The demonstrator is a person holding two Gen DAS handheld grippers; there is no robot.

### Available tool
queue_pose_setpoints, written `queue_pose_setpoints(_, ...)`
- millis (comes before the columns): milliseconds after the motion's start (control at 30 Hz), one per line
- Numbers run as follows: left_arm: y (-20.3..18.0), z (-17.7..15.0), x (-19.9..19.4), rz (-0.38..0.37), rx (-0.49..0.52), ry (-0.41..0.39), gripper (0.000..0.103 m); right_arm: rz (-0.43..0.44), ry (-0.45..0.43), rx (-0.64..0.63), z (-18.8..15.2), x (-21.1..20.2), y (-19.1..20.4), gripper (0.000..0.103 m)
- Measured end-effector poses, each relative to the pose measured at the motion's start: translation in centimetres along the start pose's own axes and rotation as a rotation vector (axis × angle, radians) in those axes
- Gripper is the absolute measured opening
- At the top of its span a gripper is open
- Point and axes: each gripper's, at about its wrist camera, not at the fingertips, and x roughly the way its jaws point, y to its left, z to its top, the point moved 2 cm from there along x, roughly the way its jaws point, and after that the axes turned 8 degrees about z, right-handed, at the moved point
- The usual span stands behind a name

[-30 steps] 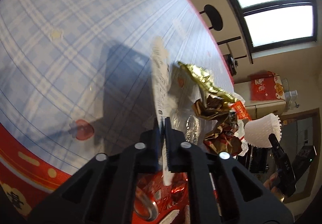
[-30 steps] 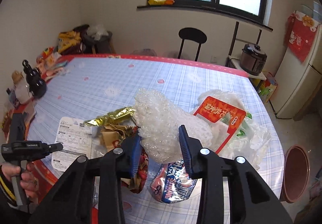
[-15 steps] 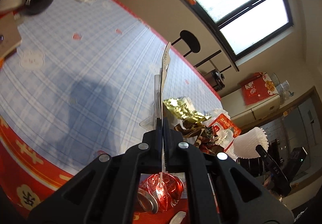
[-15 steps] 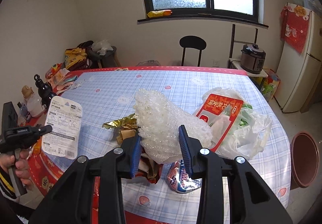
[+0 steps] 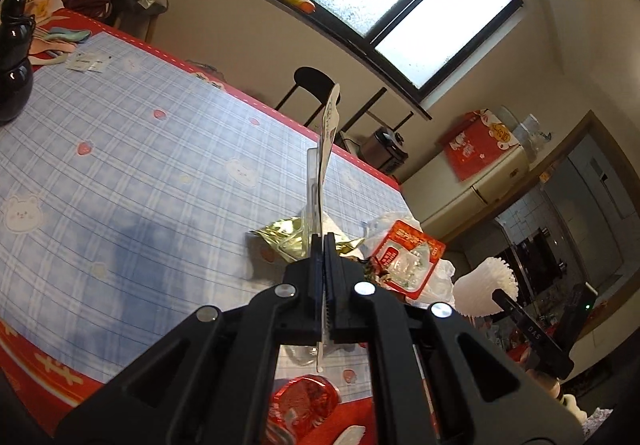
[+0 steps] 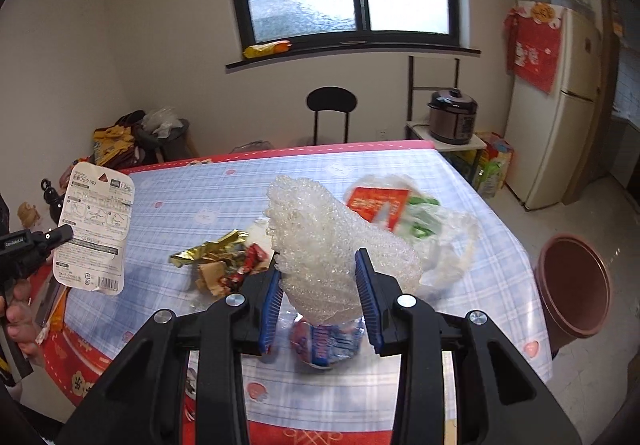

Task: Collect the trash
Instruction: 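Carry the bubble-wrap foam to the brown bin and open the right gripper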

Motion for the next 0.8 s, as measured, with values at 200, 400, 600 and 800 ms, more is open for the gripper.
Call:
queue_pose_setpoints(200,-3.3,-1.6,0.6,0.019,0.018,-0.002,0.005,-0.030,-0.019,0.093,-0.2,-1.0,-6.6,0.035)
queue_pose_setpoints(400,-7.6,-3.6,1.0,0.064,-0.028,-0.049,0.005,-0.027,-0.013,0.109,1.0,-1.6,-13.5,0.035)
queue_pose_setpoints(600,-14.1,-5.5,3.3,0.079,-0.005,-0.047,0.005,-0.077,-0.020,0.164,1.5,-3.2,-22.8,0.035)
queue_pose_setpoints(800,-20.4,-7.2,6.1,0.066,0.021,-0.060,0.005,-0.154,0.012,0.232,0.1,-4.3,-33.0,0.035)
